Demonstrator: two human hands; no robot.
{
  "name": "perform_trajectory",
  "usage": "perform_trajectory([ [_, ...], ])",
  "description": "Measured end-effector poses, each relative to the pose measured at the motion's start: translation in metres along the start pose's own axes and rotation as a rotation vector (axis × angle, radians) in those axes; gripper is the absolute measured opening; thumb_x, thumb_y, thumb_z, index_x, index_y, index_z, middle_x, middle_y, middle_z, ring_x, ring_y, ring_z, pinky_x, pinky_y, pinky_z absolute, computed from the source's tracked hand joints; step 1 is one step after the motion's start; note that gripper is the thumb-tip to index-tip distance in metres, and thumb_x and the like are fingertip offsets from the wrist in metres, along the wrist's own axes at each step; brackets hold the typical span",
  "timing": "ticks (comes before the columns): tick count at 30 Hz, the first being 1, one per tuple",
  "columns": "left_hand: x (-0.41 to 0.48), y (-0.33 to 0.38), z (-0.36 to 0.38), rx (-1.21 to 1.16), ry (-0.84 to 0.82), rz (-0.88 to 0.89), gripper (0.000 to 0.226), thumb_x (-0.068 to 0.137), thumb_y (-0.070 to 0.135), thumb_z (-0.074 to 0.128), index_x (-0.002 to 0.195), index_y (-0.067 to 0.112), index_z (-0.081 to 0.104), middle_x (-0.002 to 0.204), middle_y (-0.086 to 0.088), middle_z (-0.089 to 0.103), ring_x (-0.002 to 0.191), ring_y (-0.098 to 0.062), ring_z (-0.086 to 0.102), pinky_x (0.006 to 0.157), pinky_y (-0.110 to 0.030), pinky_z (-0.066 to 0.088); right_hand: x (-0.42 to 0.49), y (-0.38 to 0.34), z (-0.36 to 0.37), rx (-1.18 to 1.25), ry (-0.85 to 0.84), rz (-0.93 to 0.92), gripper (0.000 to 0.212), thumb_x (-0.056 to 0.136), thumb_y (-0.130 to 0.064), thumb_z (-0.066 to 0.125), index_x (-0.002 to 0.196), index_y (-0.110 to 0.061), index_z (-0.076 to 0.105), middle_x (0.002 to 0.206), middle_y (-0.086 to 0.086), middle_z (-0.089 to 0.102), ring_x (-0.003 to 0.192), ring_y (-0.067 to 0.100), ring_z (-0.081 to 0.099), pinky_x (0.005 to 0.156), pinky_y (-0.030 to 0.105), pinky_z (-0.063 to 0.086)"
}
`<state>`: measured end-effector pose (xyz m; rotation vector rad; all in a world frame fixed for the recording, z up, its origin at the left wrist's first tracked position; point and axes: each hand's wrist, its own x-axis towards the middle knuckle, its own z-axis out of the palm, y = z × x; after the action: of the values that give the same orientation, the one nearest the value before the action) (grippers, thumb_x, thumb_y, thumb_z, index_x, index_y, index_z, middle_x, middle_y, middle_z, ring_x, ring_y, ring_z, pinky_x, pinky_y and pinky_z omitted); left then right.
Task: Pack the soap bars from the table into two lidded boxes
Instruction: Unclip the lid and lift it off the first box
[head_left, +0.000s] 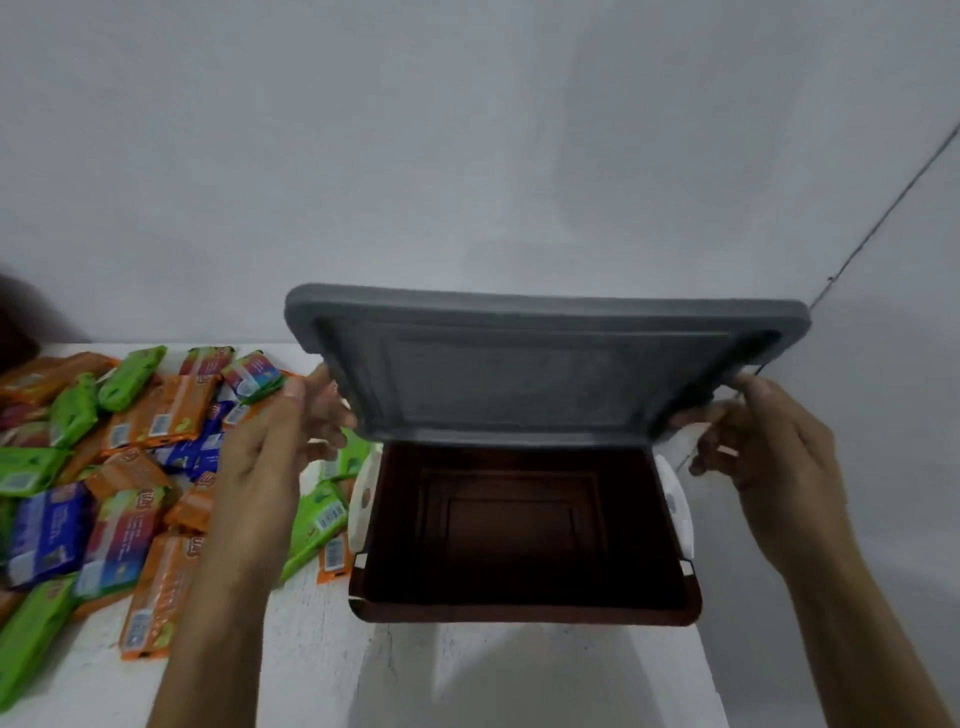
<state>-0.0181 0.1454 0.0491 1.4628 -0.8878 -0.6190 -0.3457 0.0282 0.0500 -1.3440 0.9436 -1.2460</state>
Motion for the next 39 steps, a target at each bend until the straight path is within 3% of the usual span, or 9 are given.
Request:
perform_trajectory([
  [3, 0.024, -0.002, 0.003, -0.175, -0.052, -0.070, 0.050, 0.092, 0.057, 0.039, 0.110, 0.024, 0.073, 0.111, 0.001, 0.071, 0.108, -0.015, 0.063, 0.089, -0.035, 0.045, 0.025, -0.001, 0.003, 0.082, -0.060, 0.037, 0.030, 0.088, -0.048, 0.061, 0.103, -0.025, 0.072, 0.104, 0.009, 0.068, 0.076, 0.020, 0.061, 0.064, 0.029, 0.056],
  [6, 0.047, 0.000, 0.010, -0.073, -0.070, 0.013, 0.036, 0.098, 0.039, 0.043, 0.114, 0.021, 0.071, 0.110, 0.005, 0.072, 0.106, -0.013, 0.064, 0.087, -0.028, 0.049, 0.056, 0.002, 0.003, -0.099, -0.090, -0.032, 0.021, 0.097, -0.022, 0.054, 0.111, -0.024, 0.070, 0.109, -0.004, 0.071, 0.097, 0.012, 0.064, 0.075, 0.016, 0.051],
  [9, 0.078, -0.002, 0.016, 0.061, -0.094, 0.114, 0.026, 0.094, 0.017, 0.059, 0.118, 0.022, 0.068, 0.102, 0.001, 0.073, 0.094, -0.012, 0.067, 0.080, -0.025, 0.053, 0.089, 0.004, 0.008, -0.217, -0.123, -0.059, 0.031, 0.095, -0.011, 0.058, 0.122, -0.024, 0.065, 0.101, -0.008, 0.074, 0.087, 0.005, 0.067, 0.072, 0.015, 0.053],
  [15, 0.152, -0.024, 0.041, 0.529, -0.090, 0.291, 0.052, 0.088, 0.017, 0.065, 0.133, 0.038, 0.049, 0.112, 0.003, 0.065, 0.095, -0.010, 0.062, 0.086, -0.032, 0.048, 0.164, 0.031, 0.022, -0.834, -0.136, -0.292, 0.053, 0.095, -0.022, 0.058, 0.140, -0.042, 0.043, 0.109, 0.004, 0.067, 0.072, 0.013, 0.065, 0.072, 0.022, 0.055],
  [19, 0.193, -0.057, 0.068, 0.714, -0.149, 0.340, 0.059, 0.089, 0.023, 0.062, 0.141, 0.033, 0.037, 0.124, -0.009, 0.063, 0.102, -0.024, 0.059, 0.083, -0.035, 0.045, 0.203, 0.064, 0.033, -1.030, -0.084, -0.372, 0.059, 0.095, -0.015, 0.057, 0.147, -0.032, 0.036, 0.074, 0.009, 0.061, 0.059, 0.023, 0.057, 0.061, 0.034, 0.053],
  [22, 0.212, -0.078, 0.084, 0.726, -0.242, 0.287, 0.061, 0.091, 0.023, 0.060, 0.145, 0.028, 0.031, 0.125, -0.015, 0.061, 0.111, -0.031, 0.059, 0.087, -0.039, 0.047, 0.219, 0.090, 0.036, -1.094, -0.106, -0.411, 0.060, 0.093, -0.005, 0.058, 0.148, -0.019, 0.038, 0.071, 0.009, 0.056, 0.060, 0.025, 0.052, 0.058, 0.036, 0.049],
  [29, 0.226, -0.113, 0.099, 0.687, -0.381, 0.151, 0.063, 0.095, 0.018, 0.056, 0.148, 0.030, 0.024, 0.140, -0.009, 0.049, 0.121, -0.028, 0.053, 0.091, -0.030, 0.043, 0.239, 0.127, 0.044, -1.084, -0.185, -0.190, 0.066, 0.094, -0.001, 0.051, 0.152, -0.023, 0.027, 0.088, 0.013, 0.057, 0.071, 0.026, 0.053, 0.065, 0.030, 0.039],
  [35, 0.230, -0.129, 0.094, 0.693, -0.410, 0.114, 0.071, 0.095, 0.022, 0.057, 0.149, 0.042, 0.016, 0.150, -0.005, 0.039, 0.129, -0.029, 0.045, 0.105, -0.046, 0.042, 0.233, 0.131, 0.046, -1.032, -0.213, -0.124, 0.072, 0.095, -0.004, 0.052, 0.154, -0.027, 0.017, 0.094, 0.014, 0.058, 0.077, 0.028, 0.056, 0.072, 0.037, 0.051],
  [39, 0.222, -0.129, 0.086, 0.721, -0.459, 0.101, 0.070, 0.097, 0.025, 0.053, 0.150, 0.043, 0.012, 0.155, -0.004, 0.031, 0.136, -0.030, 0.038, 0.109, -0.051, 0.036, 0.228, 0.125, 0.046, -1.097, -0.270, -0.044, 0.078, 0.095, -0.009, 0.055, 0.155, -0.029, 0.008, 0.084, 0.013, 0.056, 0.064, 0.020, 0.051, 0.057, 0.028, 0.044],
])
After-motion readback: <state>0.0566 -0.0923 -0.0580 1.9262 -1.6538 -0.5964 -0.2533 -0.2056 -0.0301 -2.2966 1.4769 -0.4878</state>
